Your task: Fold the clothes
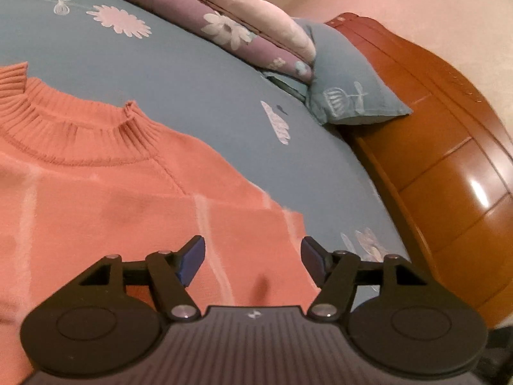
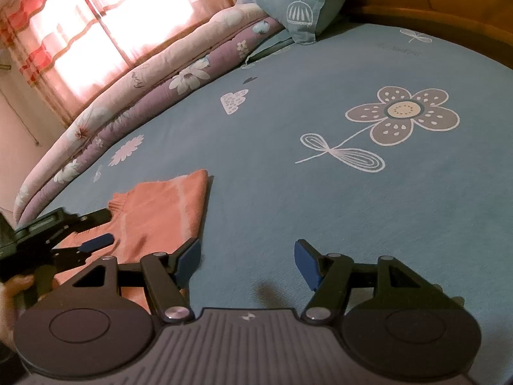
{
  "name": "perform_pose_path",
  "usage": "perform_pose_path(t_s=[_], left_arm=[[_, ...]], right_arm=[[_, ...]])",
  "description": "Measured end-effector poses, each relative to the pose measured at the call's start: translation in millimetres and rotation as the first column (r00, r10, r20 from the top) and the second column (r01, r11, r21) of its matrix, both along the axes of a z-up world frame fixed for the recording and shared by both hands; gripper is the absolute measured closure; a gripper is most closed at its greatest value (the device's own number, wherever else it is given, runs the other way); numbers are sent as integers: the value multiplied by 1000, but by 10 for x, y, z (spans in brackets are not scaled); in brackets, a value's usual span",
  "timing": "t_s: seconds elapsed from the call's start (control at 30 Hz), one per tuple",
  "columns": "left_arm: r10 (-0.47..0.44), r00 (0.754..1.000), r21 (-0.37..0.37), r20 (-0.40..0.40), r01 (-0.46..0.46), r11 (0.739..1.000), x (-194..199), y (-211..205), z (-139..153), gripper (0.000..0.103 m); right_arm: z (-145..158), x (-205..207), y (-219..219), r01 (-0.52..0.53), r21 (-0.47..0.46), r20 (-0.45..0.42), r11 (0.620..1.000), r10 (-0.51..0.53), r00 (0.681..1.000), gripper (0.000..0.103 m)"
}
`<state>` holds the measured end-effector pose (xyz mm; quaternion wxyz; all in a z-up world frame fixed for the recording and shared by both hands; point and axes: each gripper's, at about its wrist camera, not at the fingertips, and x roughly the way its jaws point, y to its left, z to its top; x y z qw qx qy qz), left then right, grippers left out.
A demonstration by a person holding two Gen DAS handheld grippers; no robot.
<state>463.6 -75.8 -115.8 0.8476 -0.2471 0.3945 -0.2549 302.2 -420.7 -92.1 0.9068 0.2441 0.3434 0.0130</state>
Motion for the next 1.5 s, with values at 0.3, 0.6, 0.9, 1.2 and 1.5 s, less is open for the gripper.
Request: perform_pose_path(t_s=[0.3, 0.6, 0.9, 1.2, 1.5], left_arm=[[64, 997, 43, -33, -62, 997, -297, 451, -40, 33], [18, 1000, 55, -2, -17, 998, -309, 264, 79, 32], [-5, 1000, 161, -19, 8, 987, -449, 243, -32, 31], [72, 997, 173, 31, -76, 982, -468, 463, 234, 30], [214, 977, 195, 11, -212, 958, -421, 839, -6, 29]], right_arm=[[22, -2, 60, -12, -7, 6, 1000, 12, 1000, 30], [18, 25, 116, -29, -9, 1, 1000, 29, 1000, 30], [39, 8, 111, -31, -14, 4, 999, 32, 999, 29], [61, -27, 127, -40, -12, 12, 999, 40, 999, 29], [46, 1, 126, -36, -10, -1, 999, 36, 999, 27]])
